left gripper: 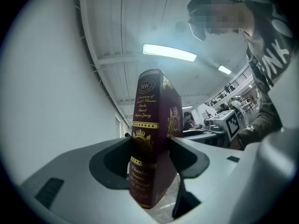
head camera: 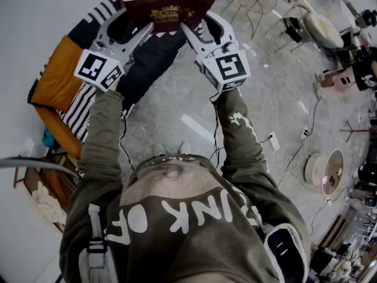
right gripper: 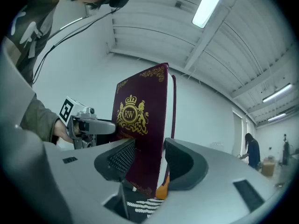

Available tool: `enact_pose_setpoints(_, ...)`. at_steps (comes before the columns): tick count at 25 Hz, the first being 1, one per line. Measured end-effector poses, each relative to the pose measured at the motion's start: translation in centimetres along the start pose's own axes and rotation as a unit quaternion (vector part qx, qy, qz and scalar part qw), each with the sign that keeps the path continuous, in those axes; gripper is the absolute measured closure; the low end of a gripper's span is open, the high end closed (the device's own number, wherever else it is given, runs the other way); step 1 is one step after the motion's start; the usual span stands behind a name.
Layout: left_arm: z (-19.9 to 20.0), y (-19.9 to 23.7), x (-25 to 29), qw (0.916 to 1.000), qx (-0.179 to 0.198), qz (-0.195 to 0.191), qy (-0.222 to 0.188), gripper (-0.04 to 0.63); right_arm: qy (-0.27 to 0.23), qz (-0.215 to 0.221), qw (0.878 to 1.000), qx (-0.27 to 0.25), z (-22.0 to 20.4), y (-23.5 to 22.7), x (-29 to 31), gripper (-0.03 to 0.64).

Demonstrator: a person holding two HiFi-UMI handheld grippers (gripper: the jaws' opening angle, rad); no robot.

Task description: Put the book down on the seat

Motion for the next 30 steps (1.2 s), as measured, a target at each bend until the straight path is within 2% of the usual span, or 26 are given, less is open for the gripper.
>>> enact_pose_setpoints(9, 0.2, -0.4, 0.1, 1.0, 0.002, 0.0, 0.002, 0.351, -0.004, -0.001, 1.0, 0.0, 0.3, -0.1, -0.3, 0.407)
enact_pose_setpoints(17, -0.2, -0.7, 0.1, 0.9999, 0.004, 0.001, 0.012, 0.351, -0.001, 0.014, 1.0, 0.003, -0.2, -0.1, -0.6, 0.397)
enact_pose_setpoints(30, -4.2, -2.9, 1.8, 0.9982, -0.017, 0.024, 0.052, 0.351, 0.011, 0.04, 0.999, 0.027, -3.9, -1.5, -2.6, 0.399)
Point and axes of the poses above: the fingertips, and each gripper's own axes: x forward along the fingers, y to its left, z out of its top, the point moved 4 cm from there along -x, backward along the fingers, and after that the axes turned 8 degrees about -x, right-handed, at the moved point
